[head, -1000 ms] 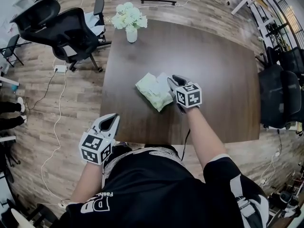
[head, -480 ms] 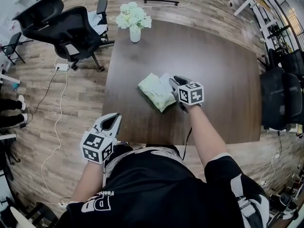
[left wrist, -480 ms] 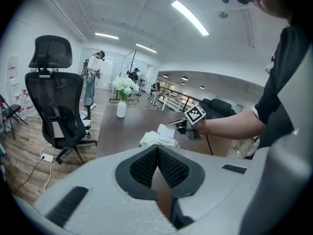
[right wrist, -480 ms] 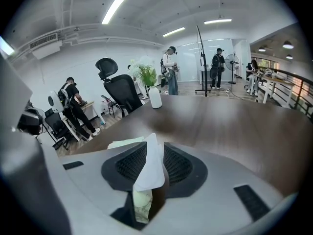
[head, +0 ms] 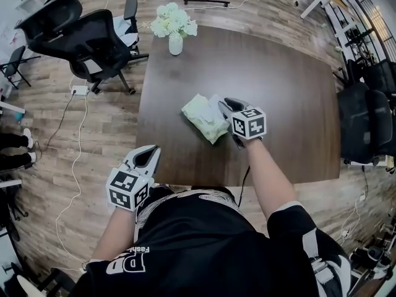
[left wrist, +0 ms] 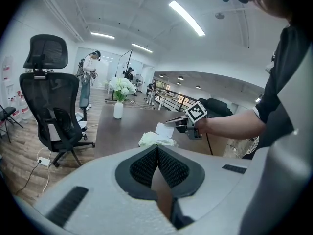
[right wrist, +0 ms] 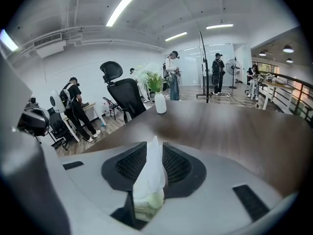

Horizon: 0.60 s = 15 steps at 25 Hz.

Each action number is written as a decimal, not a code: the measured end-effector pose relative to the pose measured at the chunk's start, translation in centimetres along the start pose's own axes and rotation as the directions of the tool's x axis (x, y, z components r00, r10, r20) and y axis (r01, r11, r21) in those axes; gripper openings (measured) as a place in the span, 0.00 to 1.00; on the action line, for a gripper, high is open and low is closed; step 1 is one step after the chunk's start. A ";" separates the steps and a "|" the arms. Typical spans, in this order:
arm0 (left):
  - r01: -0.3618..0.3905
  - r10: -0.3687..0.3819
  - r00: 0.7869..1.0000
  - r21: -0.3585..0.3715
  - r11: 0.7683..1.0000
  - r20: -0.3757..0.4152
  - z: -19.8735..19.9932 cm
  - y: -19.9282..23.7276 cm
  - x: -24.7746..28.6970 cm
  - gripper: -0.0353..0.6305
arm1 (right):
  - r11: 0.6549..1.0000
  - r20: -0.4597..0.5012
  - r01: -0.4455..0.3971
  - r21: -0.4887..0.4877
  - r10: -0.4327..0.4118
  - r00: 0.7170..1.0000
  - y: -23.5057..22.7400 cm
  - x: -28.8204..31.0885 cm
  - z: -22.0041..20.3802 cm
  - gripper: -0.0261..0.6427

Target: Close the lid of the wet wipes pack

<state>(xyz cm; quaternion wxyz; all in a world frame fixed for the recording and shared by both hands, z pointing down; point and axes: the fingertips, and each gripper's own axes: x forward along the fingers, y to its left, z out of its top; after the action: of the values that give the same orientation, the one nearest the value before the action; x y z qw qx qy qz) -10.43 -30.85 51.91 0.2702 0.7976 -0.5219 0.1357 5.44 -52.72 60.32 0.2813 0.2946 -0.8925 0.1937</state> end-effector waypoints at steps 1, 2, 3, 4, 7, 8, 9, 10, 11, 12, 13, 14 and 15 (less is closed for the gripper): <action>0.005 -0.005 1.000 0.003 1.000 0.000 0.0 0.1 0.0 0.08 | 1.000 0.005 0.000 0.001 0.000 1.000 0.3 -0.1 0.1 0.19; 0.010 -0.009 1.000 0.005 1.000 -0.001 0.0 0.1 0.0 0.08 | 1.000 0.009 0.000 0.002 0.000 1.000 0.7 -0.2 0.1 0.19; 0.015 -0.015 1.000 0.008 1.000 -0.002 0.1 0.2 0.0 0.08 | 1.000 0.013 -0.001 0.001 0.001 1.000 1.0 -0.2 0.2 0.19; 0.020 -0.020 1.000 0.012 1.000 -0.002 0.1 0.3 0.1 0.08 | 1.000 0.015 -0.001 -0.003 0.001 1.000 1.4 -0.2 0.3 0.19; 0.036 -0.036 0.999 0.021 0.999 -0.007 0.2 0.4 0.2 0.08 | 1.000 0.016 -0.004 -0.020 0.004 1.000 2.4 -0.4 0.3 0.19; 0.041 -0.041 0.999 0.025 0.999 -0.009 0.3 0.4 0.3 0.08 | 1.000 0.016 -0.004 -0.025 0.005 1.000 2.8 -0.5 0.3 0.19; 0.046 -0.046 0.999 0.028 0.999 -0.012 0.3 0.4 0.4 0.08 | 1.000 0.016 -0.004 -0.031 0.005 1.000 3.1 -0.5 0.3 0.19; 0.051 -0.050 0.999 0.032 0.998 -0.015 0.3 0.4 0.4 0.08 | 0.999 0.016 -0.004 -0.037 0.004 1.000 3.4 -0.6 0.2 0.19; 0.055 -0.055 0.998 0.035 0.998 -0.018 0.3 0.3 0.4 0.08 | 0.999 0.015 -0.003 -0.044 0.004 1.000 3.7 -0.7 0.2 0.19; 0.060 -0.059 0.998 0.038 0.997 -0.020 0.3 0.3 0.5 0.08 | 0.999 0.014 -0.002 -0.050 0.003 1.000 4.0 -0.8 0.1 0.19; 0.064 -0.063 0.998 0.041 0.997 -0.022 0.3 0.2 0.5 0.08 | 0.998 0.012 -0.001 -0.057 0.002 1.000 4.3 -0.9 0.0 0.19; 0.068 -0.067 0.997 0.043 0.997 -0.025 0.3 0.2 0.5 0.08 | 0.998 0.010 0.000 -0.065 0.001 1.000 4.5 -0.9 -0.1 0.19; 0.071 -0.070 0.997 0.046 0.996 -0.028 0.3 0.2 0.5 0.08 | 0.997 0.007 0.001 -0.073 -0.001 1.000 4.8 -0.9 -0.3 0.19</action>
<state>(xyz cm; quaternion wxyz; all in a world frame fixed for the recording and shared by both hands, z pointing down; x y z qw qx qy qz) -10.39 -31.47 52.00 0.2629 0.8198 -0.4865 0.1487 3.15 -48.62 59.08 0.2889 0.2854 -0.8997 0.1599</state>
